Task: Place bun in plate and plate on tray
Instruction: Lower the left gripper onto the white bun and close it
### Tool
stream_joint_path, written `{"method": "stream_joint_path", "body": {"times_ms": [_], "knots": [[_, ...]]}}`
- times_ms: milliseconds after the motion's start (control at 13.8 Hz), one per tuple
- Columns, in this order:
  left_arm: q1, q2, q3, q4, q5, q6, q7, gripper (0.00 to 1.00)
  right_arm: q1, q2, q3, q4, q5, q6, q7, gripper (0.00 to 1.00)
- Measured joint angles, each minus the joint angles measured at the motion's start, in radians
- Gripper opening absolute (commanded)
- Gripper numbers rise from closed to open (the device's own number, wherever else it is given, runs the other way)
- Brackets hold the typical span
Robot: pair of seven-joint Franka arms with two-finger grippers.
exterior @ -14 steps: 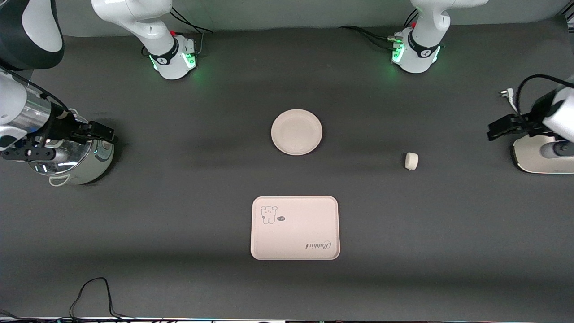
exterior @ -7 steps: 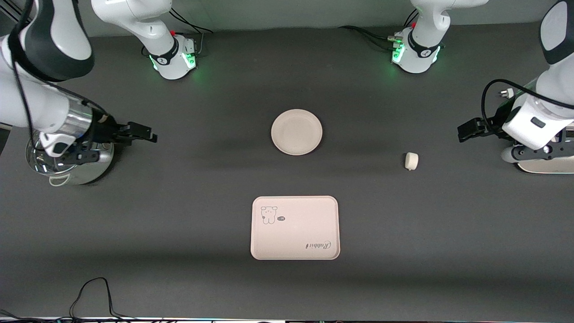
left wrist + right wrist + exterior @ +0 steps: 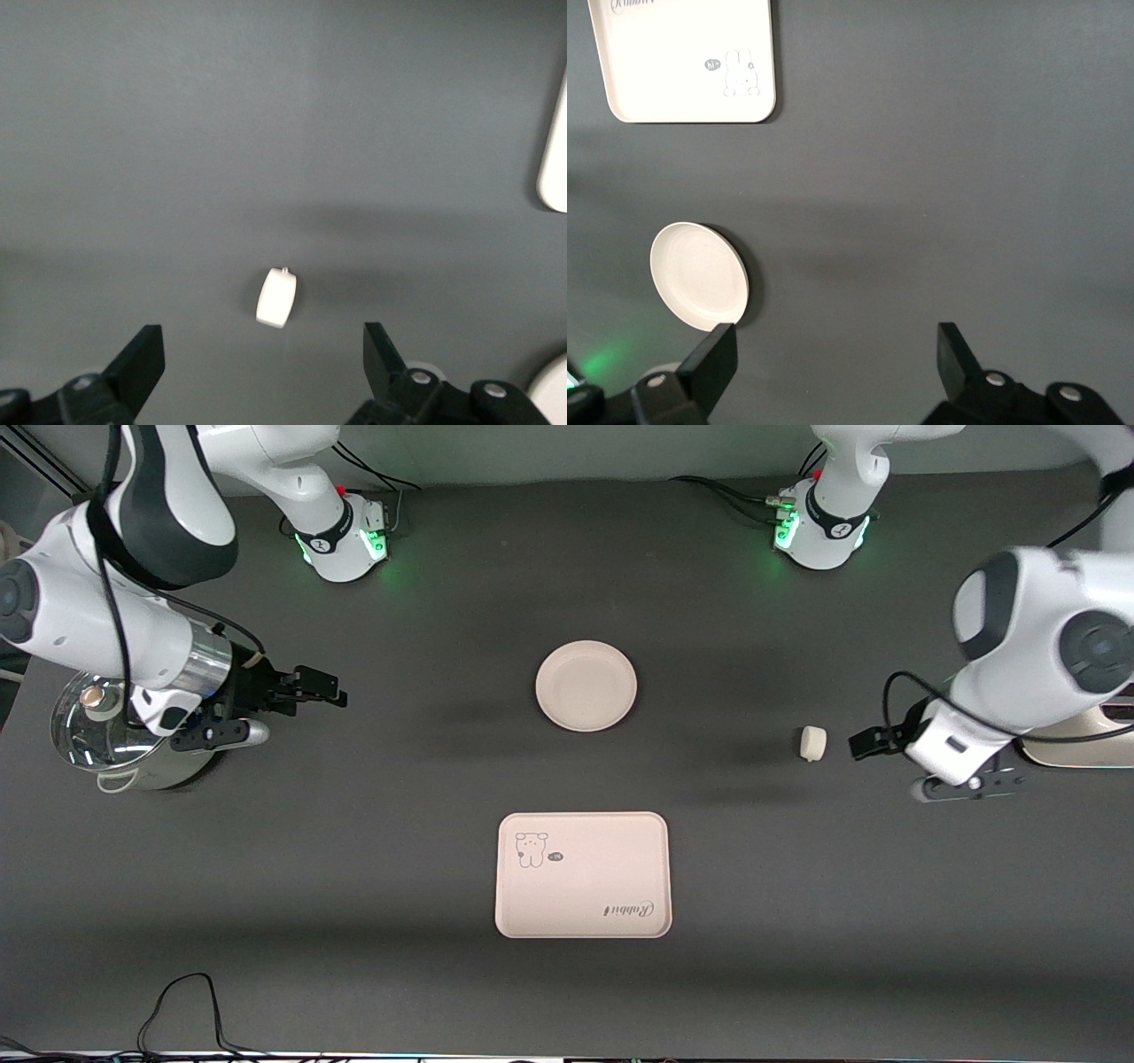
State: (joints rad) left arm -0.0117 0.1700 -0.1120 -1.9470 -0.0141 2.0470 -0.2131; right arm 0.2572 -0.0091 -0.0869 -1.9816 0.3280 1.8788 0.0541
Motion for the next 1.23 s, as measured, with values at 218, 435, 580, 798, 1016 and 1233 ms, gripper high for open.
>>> {"method": "stream_joint_path", "body": {"times_ms": [218,435,580,798,1016,1233], "knots": [[0.000,0.040,0.000,-0.145,0.000,0.206,0.000,1.00,0.000,0.000,0.022,-0.033,0.000,0.031,0.003,1.00],[0.000,0.062,-0.001,-0.251,0.000,0.329,0.000,1.00,0.002,0.000,0.073,-0.059,0.000,0.069,0.047,1.00],[0.000,0.088,-0.002,-0.289,0.000,0.391,0.001,1.00,0.004,0.001,0.137,-0.066,-0.024,0.091,0.121,1.00],[-0.005,0.138,-0.006,-0.323,0.000,0.474,0.001,0.99,0.012,0.003,0.211,-0.080,-0.076,0.129,0.209,1.00],[-0.013,0.164,-0.007,-0.363,0.000,0.538,0.001,0.97,0.013,0.009,0.245,-0.140,-0.085,0.209,0.224,1.00],[-0.023,0.166,-0.009,-0.393,0.000,0.563,0.001,0.68,0.015,0.010,0.263,-0.197,-0.100,0.271,0.226,1.00]]}}
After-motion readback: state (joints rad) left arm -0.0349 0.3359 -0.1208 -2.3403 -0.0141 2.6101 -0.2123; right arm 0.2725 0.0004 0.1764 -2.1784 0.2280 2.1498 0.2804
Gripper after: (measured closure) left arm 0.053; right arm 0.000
